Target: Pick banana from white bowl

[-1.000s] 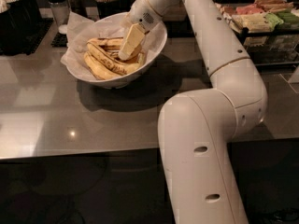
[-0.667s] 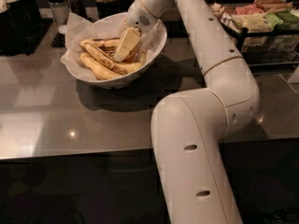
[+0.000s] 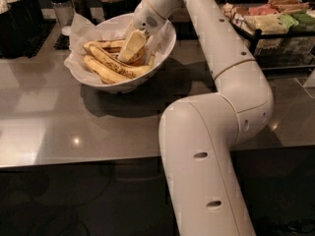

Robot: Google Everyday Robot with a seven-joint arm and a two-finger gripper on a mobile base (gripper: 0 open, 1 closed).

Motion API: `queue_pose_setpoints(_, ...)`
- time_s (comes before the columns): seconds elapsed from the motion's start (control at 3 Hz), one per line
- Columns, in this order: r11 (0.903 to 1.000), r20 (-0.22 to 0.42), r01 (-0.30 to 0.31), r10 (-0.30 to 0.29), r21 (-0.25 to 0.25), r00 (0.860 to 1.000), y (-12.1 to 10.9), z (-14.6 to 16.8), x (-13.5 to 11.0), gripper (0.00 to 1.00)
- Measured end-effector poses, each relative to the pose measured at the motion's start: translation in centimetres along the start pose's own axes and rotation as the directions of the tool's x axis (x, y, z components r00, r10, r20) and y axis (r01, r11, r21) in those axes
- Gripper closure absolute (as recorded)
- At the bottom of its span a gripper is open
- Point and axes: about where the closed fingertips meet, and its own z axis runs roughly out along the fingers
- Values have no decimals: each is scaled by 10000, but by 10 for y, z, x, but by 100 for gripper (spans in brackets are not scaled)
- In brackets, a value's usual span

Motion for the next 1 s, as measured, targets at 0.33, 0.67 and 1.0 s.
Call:
queue_pose_setpoints(0.33,10000,0,0,0,1,10000,0,0,0,88)
queue_pose_setpoints(0.67,9989,240,151,-162,452,9996,-5,-9,-7,100)
queue_pose_setpoints(1.0,9925,970,257,-374,1191,9946,0,-41,-6,100)
